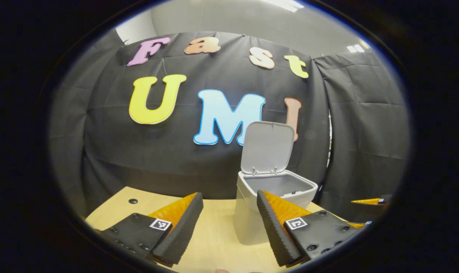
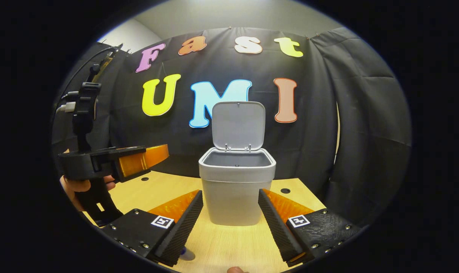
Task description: Press the lid of the desktop garbage bin to open it, pick up the crumpled paper on the desktop and throw it into the bin, then pick up the pop can on the desktop and drop it into the bin, and finally close the garbage bin lid.
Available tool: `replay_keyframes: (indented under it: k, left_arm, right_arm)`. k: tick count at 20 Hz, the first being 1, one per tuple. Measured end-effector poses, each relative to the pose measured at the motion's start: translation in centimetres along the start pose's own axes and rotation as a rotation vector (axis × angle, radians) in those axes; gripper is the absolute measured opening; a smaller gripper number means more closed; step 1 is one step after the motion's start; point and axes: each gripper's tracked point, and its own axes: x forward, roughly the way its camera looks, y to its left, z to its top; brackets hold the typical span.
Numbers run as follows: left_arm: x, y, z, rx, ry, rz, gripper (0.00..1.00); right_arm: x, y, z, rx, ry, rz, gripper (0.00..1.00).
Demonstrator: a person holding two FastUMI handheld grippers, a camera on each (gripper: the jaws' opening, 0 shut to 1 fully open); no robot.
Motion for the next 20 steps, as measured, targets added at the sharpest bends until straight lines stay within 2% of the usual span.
replay_keyframes:
  k: [2, 7, 11, 15, 20]
  left_arm:
    - [-1.1, 0.3, 0.2, 0.010, -0.006, 0.008, 0.94]
    - [-3.0, 1.7, 0.5, 0.023, -0.018, 0.039, 0.93]
    - [-4.4, 2.5, 0.7, 0.024, -0.020, 0.060, 0.92]
    - [-5.9, 3.4, 0.9, 0.036, -0.018, 0.089, 0.95]
    - [-7.9, 4.8, 1.2, 0.018, -0.019, 0.127, 0.92]
  right_arm:
    - [0.2, 0.5, -0.3, 0.004, 0.008, 0.020, 0.94]
    - [0.5, 0.9, -0.8, 0.015, 0.025, 0.038, 0.95]
    - [0.7, 2.5, -1.9, 0.025, 0.060, 0.085, 0.95]
    - [0.5, 5.6, -4.4, 0.005, 0.161, 0.172, 0.95]
    - [-0.2, 9.7, -8.8, -0.024, 0.330, 0.308, 0.95]
